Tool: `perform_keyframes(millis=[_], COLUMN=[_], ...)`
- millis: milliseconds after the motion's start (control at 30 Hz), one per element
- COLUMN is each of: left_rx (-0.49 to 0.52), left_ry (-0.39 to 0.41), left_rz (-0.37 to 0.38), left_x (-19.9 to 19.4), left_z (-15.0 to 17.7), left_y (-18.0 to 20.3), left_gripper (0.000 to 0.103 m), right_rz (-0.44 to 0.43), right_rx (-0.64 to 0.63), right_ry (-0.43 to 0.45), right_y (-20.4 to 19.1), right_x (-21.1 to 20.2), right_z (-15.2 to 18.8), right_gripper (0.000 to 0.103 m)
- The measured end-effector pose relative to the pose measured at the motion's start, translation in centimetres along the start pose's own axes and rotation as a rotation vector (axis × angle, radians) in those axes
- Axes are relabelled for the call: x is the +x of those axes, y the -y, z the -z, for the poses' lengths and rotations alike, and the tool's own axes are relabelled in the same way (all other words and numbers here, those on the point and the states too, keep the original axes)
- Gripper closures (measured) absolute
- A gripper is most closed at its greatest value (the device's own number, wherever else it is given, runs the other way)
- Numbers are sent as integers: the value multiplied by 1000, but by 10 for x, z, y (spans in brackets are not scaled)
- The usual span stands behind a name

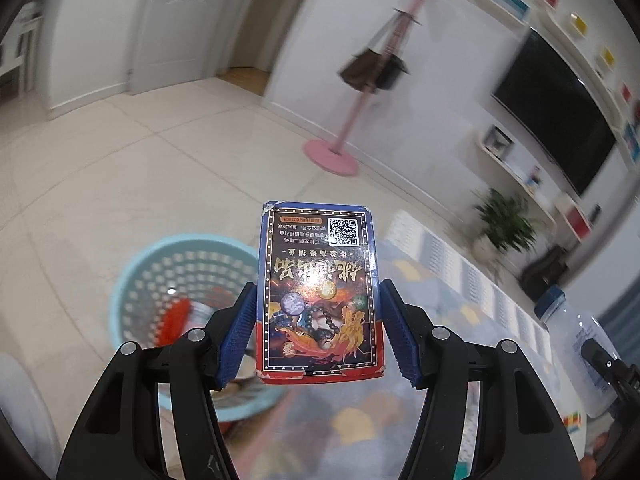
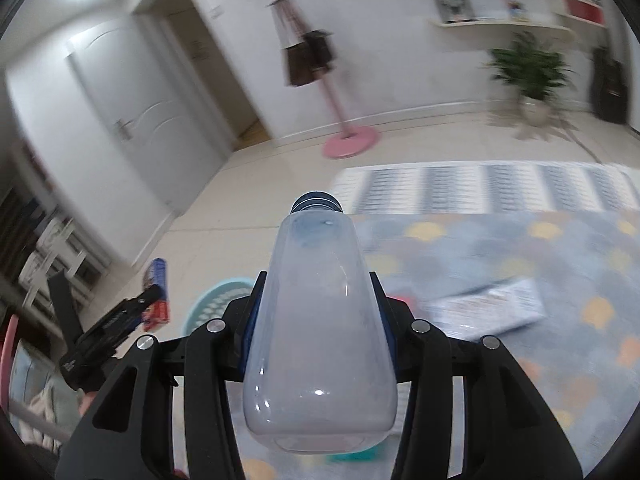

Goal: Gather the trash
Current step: 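Carry the card box and bottle over the blue basket while opening both tools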

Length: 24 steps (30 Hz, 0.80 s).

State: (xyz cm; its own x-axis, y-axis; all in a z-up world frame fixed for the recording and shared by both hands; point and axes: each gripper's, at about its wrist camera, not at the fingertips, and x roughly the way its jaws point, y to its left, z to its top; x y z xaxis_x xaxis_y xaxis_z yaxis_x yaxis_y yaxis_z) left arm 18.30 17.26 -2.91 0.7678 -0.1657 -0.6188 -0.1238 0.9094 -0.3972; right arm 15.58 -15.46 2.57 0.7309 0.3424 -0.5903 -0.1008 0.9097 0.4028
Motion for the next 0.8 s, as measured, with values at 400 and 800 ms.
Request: perform_keyframes(millis=[400,800], left_rx=[-89,-93], left_ry=[2,-112], left_rz=[-248,-232], left_x=[-2,27], left_z=[-20,-19], left_y=[-64,-79], left_gripper=[44,35], right_rz=[-142,-107], right_rx=[-116,-79], right_ry=[-106,-286], right_y=[-125,-135], right_x=[126,201], right_z=[27,73], right_gripper=[59,55])
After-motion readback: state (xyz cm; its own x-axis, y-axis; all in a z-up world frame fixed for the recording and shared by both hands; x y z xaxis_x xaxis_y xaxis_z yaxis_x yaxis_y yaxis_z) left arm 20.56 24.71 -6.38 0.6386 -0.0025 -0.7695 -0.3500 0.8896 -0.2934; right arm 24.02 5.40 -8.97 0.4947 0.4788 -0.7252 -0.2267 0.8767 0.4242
